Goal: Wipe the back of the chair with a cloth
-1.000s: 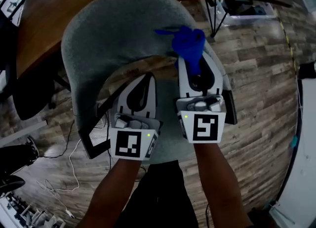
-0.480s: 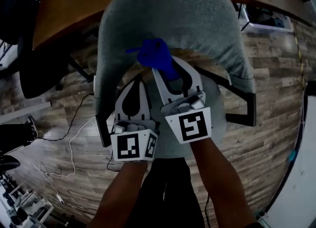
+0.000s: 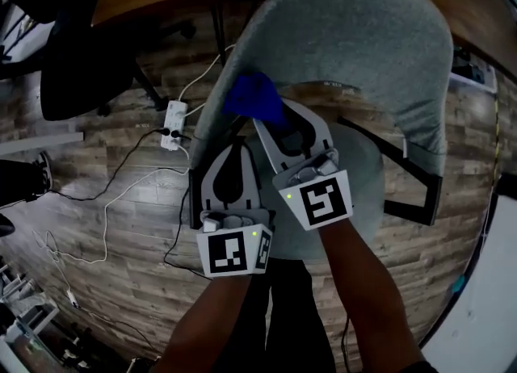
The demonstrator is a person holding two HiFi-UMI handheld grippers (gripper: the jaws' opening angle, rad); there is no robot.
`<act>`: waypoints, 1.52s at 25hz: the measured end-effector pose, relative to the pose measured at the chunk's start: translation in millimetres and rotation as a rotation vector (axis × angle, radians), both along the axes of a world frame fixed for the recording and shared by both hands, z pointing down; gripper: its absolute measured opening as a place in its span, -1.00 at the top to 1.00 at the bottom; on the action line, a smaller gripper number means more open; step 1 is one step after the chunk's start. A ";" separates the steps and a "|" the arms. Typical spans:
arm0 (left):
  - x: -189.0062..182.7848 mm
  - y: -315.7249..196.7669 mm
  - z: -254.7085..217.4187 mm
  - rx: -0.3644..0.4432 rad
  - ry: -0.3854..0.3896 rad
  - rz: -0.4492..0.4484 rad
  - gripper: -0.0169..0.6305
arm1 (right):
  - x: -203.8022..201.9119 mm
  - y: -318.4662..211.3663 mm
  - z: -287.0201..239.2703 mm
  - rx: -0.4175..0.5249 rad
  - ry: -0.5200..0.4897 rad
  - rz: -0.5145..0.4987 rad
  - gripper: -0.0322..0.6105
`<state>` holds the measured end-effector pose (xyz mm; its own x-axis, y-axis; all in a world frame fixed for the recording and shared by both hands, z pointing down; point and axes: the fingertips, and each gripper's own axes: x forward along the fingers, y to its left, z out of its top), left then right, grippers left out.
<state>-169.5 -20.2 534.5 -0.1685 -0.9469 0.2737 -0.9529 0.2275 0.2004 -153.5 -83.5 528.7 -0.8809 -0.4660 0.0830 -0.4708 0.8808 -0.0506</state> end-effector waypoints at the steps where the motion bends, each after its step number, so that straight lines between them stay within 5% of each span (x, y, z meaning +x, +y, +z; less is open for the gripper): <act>1: -2.6 2.2 1.1 -0.001 0.000 -0.006 0.94 | -5.5 4.4 3.1 -0.003 0.004 -0.024 0.52; 7: -11.0 4.4 3.1 0.002 0.003 -0.019 0.94 | -29.5 14.0 18.0 -0.029 0.026 -0.111 0.52; 15: -9.4 -12.1 6.3 -0.003 0.016 0.013 0.94 | -29.8 -4.4 23.1 -0.078 -0.010 -0.059 0.52; 28: -0.4 -46.8 14.8 -0.003 -0.079 0.089 0.94 | -6.6 -40.8 31.0 -0.110 -0.032 0.002 0.51; 38: 8.1 -70.6 19.8 0.005 -0.089 0.118 0.94 | 30.3 -70.7 45.3 -0.138 -0.011 0.145 0.51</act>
